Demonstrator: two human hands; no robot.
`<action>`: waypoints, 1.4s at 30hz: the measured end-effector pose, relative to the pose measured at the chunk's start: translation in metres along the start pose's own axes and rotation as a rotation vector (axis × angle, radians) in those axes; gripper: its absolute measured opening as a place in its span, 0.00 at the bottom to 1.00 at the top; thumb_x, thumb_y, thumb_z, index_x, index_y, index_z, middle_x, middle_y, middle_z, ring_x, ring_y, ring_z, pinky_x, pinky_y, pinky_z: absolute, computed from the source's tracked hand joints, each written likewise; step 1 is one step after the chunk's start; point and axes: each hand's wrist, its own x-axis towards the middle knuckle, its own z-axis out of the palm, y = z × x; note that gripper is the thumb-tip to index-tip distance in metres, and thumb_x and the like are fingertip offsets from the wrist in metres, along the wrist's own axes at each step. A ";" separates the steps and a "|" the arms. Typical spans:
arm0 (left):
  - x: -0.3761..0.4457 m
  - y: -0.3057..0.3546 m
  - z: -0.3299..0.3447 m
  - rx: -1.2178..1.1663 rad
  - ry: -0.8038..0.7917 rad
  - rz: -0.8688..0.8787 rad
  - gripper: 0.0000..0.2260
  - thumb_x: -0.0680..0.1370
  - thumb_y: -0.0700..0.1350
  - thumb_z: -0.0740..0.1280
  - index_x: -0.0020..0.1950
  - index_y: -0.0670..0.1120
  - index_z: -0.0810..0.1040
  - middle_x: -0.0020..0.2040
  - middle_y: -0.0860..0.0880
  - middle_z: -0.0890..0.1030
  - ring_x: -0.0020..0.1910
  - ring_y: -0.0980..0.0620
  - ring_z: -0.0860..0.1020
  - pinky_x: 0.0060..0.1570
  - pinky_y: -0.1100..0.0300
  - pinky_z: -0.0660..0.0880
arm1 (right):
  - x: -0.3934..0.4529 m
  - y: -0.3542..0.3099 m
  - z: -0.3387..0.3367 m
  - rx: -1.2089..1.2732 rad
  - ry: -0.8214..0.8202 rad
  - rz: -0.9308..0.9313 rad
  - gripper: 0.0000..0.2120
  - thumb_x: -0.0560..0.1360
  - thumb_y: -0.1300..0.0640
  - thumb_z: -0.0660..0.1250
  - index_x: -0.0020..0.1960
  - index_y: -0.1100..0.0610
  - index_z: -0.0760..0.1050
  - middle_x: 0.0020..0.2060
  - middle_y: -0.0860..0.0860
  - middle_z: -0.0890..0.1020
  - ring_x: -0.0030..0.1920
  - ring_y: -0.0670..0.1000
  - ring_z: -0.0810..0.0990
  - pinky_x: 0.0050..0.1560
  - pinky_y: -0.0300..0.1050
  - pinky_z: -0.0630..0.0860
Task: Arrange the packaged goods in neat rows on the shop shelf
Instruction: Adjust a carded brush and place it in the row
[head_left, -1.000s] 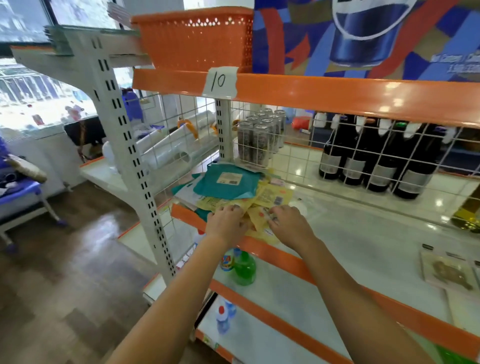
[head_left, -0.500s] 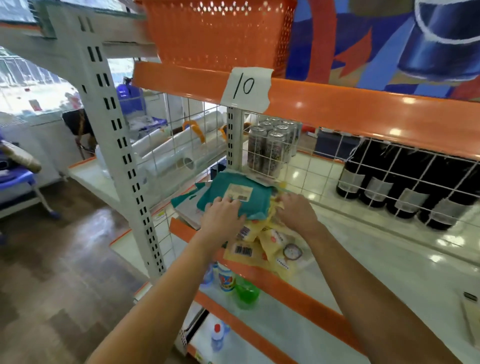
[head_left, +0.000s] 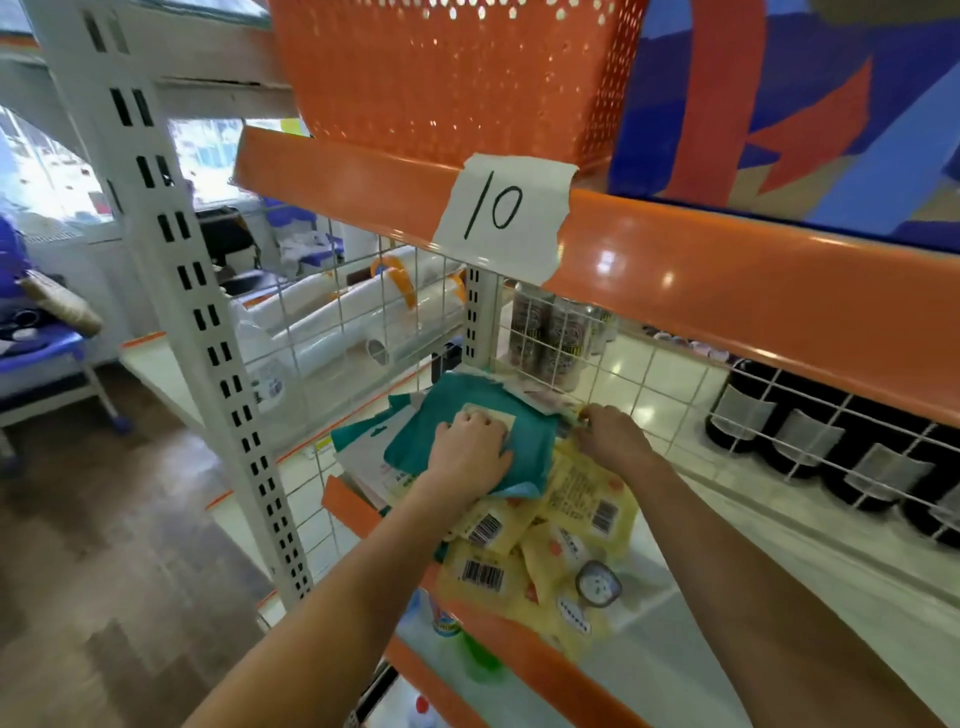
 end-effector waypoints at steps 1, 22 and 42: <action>0.002 -0.001 0.000 -0.003 -0.002 0.003 0.15 0.81 0.53 0.57 0.62 0.47 0.74 0.63 0.47 0.74 0.62 0.46 0.70 0.60 0.50 0.67 | 0.002 -0.001 0.000 0.016 -0.013 0.016 0.16 0.78 0.56 0.58 0.65 0.59 0.71 0.57 0.59 0.76 0.55 0.58 0.76 0.46 0.47 0.71; 0.023 -0.011 0.005 -0.059 -0.007 0.070 0.15 0.81 0.51 0.56 0.63 0.48 0.73 0.63 0.47 0.73 0.64 0.46 0.69 0.62 0.48 0.67 | 0.012 -0.017 -0.002 1.150 -0.218 0.499 0.06 0.74 0.65 0.70 0.43 0.67 0.73 0.38 0.58 0.78 0.35 0.52 0.79 0.26 0.40 0.79; -0.020 -0.046 -0.008 -0.070 -0.073 0.263 0.17 0.80 0.51 0.58 0.67 0.47 0.71 0.70 0.46 0.69 0.65 0.43 0.68 0.61 0.48 0.68 | -0.099 -0.071 0.016 1.573 -0.041 0.451 0.03 0.78 0.67 0.62 0.45 0.66 0.73 0.38 0.58 0.80 0.30 0.49 0.82 0.27 0.40 0.79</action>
